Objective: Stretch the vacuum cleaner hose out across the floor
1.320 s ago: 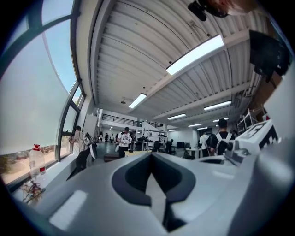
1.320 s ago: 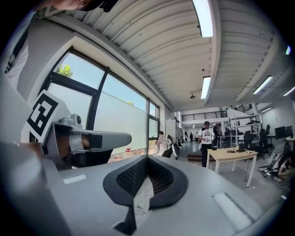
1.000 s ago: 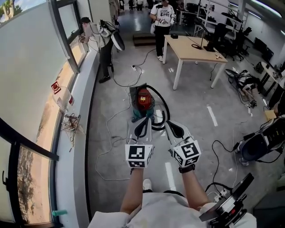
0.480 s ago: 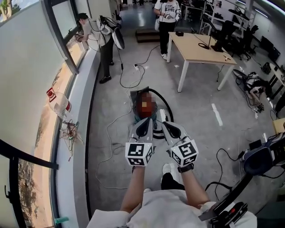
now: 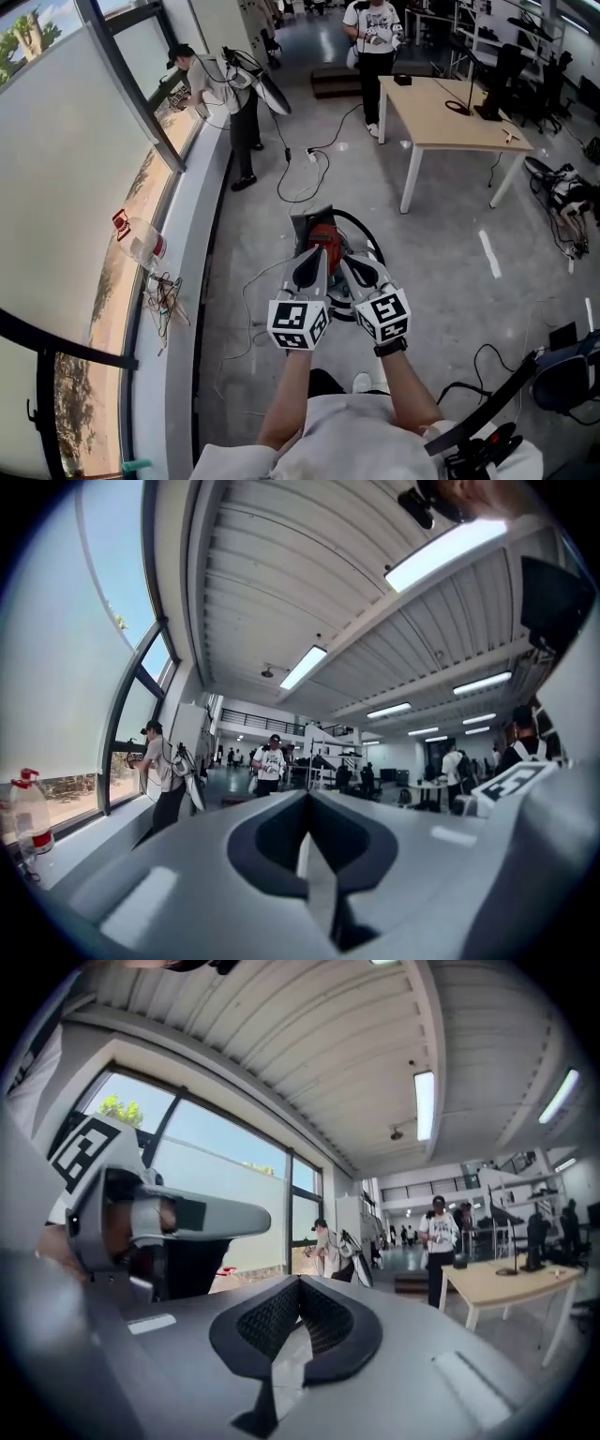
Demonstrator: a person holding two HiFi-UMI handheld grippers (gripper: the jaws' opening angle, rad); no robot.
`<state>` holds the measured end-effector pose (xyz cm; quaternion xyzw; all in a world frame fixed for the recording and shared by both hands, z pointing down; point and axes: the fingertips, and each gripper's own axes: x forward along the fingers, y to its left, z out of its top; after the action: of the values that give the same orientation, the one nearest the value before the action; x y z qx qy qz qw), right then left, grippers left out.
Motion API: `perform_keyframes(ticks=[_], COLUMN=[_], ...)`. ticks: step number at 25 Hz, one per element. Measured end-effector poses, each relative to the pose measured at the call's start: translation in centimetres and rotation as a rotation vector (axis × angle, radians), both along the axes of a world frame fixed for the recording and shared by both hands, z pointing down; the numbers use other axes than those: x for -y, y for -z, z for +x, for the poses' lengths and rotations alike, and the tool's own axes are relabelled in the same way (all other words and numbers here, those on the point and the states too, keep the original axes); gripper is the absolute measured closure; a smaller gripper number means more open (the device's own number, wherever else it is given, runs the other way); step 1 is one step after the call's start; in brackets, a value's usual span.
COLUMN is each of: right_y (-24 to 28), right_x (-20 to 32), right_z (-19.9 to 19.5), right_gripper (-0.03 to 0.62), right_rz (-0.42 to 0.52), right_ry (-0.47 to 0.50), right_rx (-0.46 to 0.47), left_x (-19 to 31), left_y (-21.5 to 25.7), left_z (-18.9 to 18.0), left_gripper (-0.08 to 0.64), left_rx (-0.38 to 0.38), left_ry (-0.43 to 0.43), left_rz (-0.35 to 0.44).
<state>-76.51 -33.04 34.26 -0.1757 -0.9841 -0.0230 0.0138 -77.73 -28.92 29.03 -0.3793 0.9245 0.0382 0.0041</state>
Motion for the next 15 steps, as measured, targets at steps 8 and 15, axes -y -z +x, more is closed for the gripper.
perform_keyframes(ticks=[8,15], right_y=[-4.7,-6.1], right_x=[5.1,9.6], right_z=[-10.8,-23.9], right_gripper=[0.594,0.594], right_rz=[-0.019,0.036], right_ry=[-0.066,-0.157], right_rx=[-0.074,-0.132], left_x=[2.7,7.0], left_y=[-4.8,-5.3], left_z=[-11.9,-25.1], left_gripper=[0.56,0.56], left_rx=[-0.053,-0.059], left_ry=[-0.013,-0.101], left_rz=[-0.025,-0.058])
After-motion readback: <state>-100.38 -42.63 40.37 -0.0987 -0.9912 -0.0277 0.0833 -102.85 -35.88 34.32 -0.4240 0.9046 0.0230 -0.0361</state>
